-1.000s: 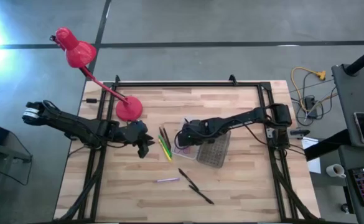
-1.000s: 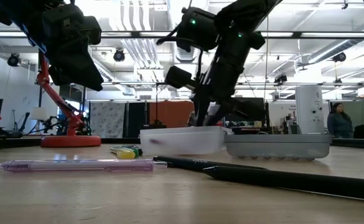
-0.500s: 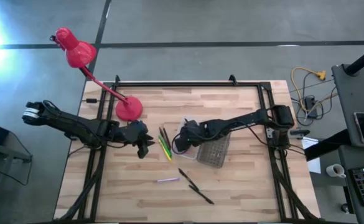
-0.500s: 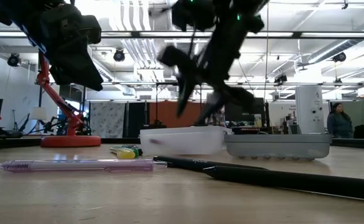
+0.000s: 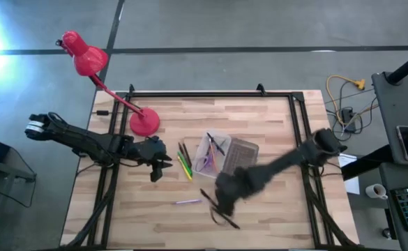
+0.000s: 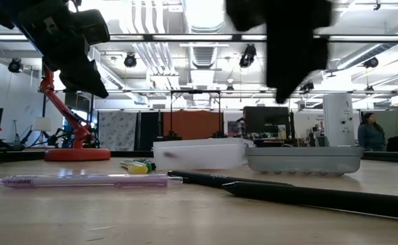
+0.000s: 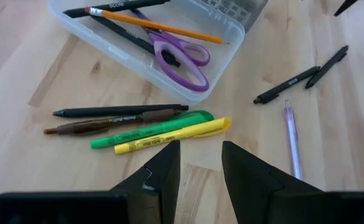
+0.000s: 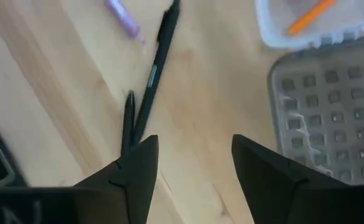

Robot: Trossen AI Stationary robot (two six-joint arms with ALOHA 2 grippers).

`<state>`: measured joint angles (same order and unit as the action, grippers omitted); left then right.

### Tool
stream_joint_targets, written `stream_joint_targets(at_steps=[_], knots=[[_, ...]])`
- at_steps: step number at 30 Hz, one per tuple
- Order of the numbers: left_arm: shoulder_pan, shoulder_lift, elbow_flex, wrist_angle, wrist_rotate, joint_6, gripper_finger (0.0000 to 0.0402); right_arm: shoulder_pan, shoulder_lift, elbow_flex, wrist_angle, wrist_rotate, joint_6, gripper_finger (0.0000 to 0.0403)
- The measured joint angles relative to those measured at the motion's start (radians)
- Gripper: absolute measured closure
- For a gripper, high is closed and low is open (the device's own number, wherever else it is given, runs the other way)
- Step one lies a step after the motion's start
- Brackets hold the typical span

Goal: Pick & place school supplies into a supply box
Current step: Put the purple pen into the supply box

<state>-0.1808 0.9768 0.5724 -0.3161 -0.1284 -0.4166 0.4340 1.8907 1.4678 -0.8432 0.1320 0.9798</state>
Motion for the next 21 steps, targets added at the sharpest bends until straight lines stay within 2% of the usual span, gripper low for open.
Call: stream_joint_targets(at_steps=[3,7,9,10,15,21], knots=[[0.000,0.000,-0.010,0.004,0.017,0.000,0.0299,0.105,0.008,-0.004,-0.023,0.110,0.066,0.0215],[-0.008,0.019,-0.014,0.035,0.166,0.062,0.0299,0.208,0.034,-0.004,0.007,0.126,0.140,0.0218],[-0.033,0.045,-0.014,0.044,0.201,0.105,0.0299,0.242,0.051,-0.004,0.019,0.133,0.175,0.0217],[-0.047,0.060,-0.013,0.049,0.195,0.126,0.0299,0.255,0.061,-0.004,0.019,0.144,0.191,0.0216],[-0.134,0.164,0.032,0.058,0.038,0.161,0.0299,0.289,0.121,-0.005,0.013,0.152,0.381,0.0207],[-0.221,0.306,0.101,0.106,0.001,0.156,0.0299,0.337,0.148,-0.005,-0.030,0.114,0.634,0.0199]])
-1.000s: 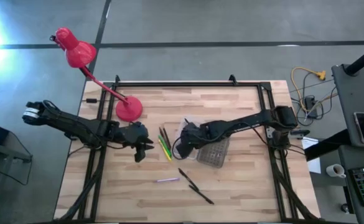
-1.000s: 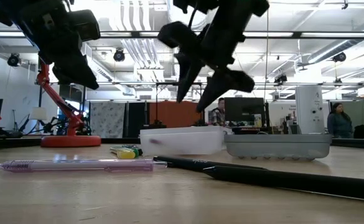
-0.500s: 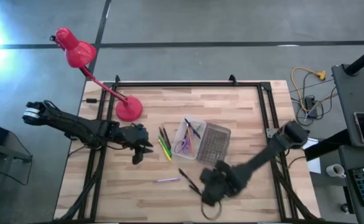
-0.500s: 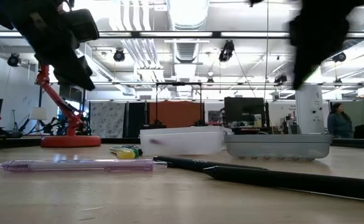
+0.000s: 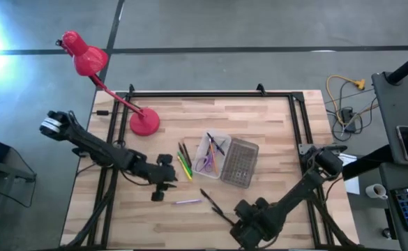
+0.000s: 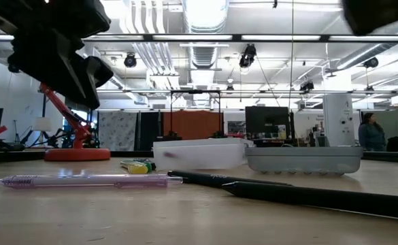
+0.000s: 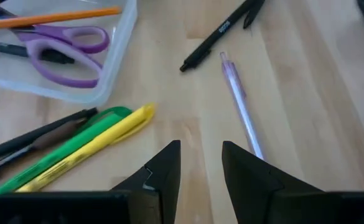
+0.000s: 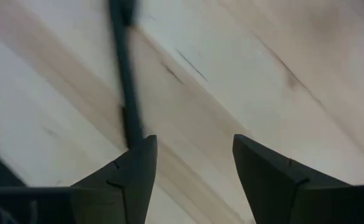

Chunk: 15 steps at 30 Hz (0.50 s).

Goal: Pick & place school supplies into a supply box
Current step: Put the purple pen into the supply box

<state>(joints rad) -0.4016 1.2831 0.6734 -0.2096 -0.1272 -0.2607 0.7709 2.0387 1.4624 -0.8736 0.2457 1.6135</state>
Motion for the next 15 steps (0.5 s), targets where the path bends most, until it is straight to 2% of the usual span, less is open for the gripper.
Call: stream_joint_targets(at_steps=[5,12,15], knots=[[-0.053,0.090,0.050,0.000,-0.026,-0.085,0.0291,0.055,0.001,0.000,-0.068,0.020,0.105,0.0199],[-0.104,0.184,0.096,0.000,-0.036,-0.217,0.0240,0.098,0.001,-0.009,-0.265,0.034,0.211,0.0199],[-0.103,0.205,0.097,0.001,-0.039,-0.229,0.0228,0.100,-0.005,-0.012,-0.326,-0.025,0.233,0.0199]])
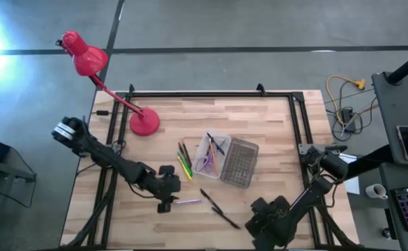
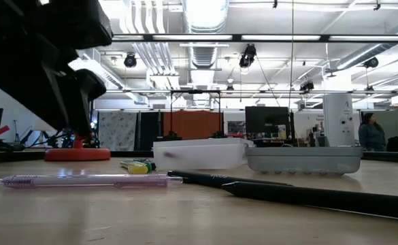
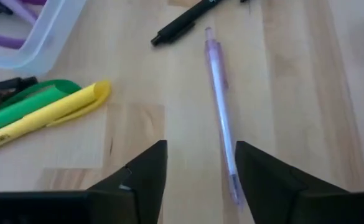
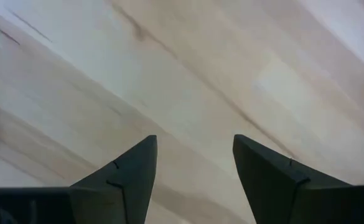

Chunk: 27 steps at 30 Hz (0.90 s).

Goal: Pick & place school supplies into a supply box
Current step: Put the purple pen into the supply box

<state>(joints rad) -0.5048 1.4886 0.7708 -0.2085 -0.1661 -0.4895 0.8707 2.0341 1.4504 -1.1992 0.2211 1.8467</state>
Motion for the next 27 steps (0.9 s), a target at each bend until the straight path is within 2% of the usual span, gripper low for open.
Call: stream_joint_targets(at_steps=[4,11,16,21,27], knots=[[0.006,0.013,0.001,0.037,0.001,0.065,0.0226,0.012,-0.006,-0.013,-0.019,-0.033,-0.034,0.0199],[0.004,0.027,0.090,0.041,-0.034,0.051,0.0226,0.084,-0.014,-0.084,-0.021,-0.035,-0.133,0.0199],[-0.002,0.090,0.216,-0.096,-0.048,-0.037,0.0226,0.154,-0.029,-0.123,-0.019,-0.028,-0.178,0.0199],[-0.038,0.183,0.352,-0.236,-0.043,-0.065,0.0226,0.192,-0.038,-0.138,-0.028,0.031,-0.148,0.0199],[-0.053,0.268,0.364,-0.249,-0.043,-0.068,0.0226,0.190,-0.045,-0.142,-0.048,0.071,-0.112,0.0199]])
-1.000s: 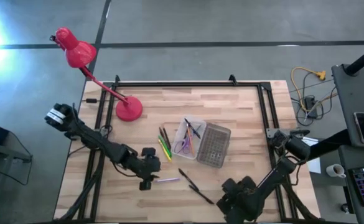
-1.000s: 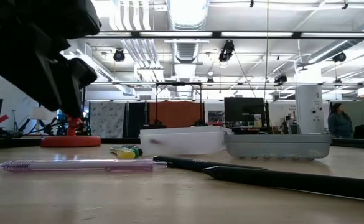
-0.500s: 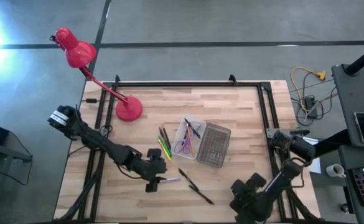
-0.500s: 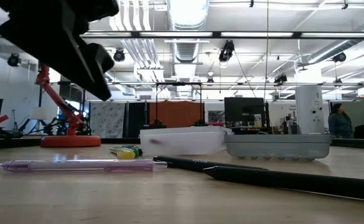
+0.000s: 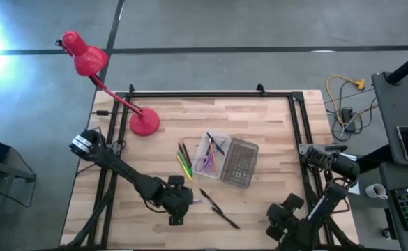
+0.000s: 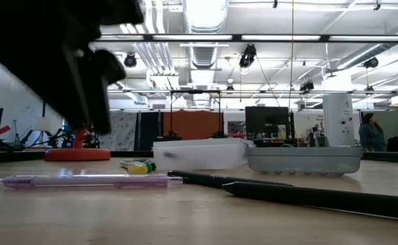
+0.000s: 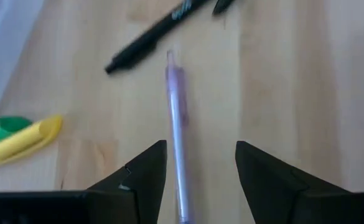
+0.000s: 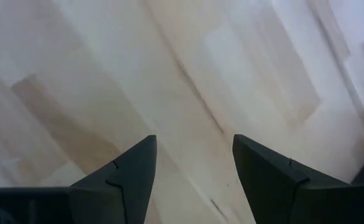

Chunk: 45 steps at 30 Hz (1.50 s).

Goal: Pick & place school supplies into a supply box
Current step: Put the purple pen into the supply box

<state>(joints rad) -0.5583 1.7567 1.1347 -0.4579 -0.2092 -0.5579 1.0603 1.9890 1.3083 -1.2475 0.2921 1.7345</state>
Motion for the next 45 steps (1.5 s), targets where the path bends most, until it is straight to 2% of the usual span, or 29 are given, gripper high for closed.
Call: stream_joint_targets(at_steps=[18,23,31,39,45], knots=[[0.004,0.043,-0.143,0.137,0.040,0.068,0.0232,-0.011,-0.156,-0.005,-0.271,0.033,0.314,0.0199],[0.009,0.046,-0.166,0.144,0.034,0.067,0.0270,-0.025,-0.172,-0.005,-0.292,0.035,0.316,0.0199],[0.014,0.048,-0.173,0.141,-0.008,0.066,0.0384,-0.062,-0.172,-0.007,-0.294,0.050,0.292,0.0199],[0.051,0.030,-0.156,0.132,-0.034,0.015,0.0390,-0.084,-0.186,-0.009,-0.294,0.056,0.298,0.0199],[0.092,-0.049,-0.141,0.127,-0.032,-0.085,0.0390,-0.085,-0.237,-0.018,-0.326,0.117,0.490,0.0200]])
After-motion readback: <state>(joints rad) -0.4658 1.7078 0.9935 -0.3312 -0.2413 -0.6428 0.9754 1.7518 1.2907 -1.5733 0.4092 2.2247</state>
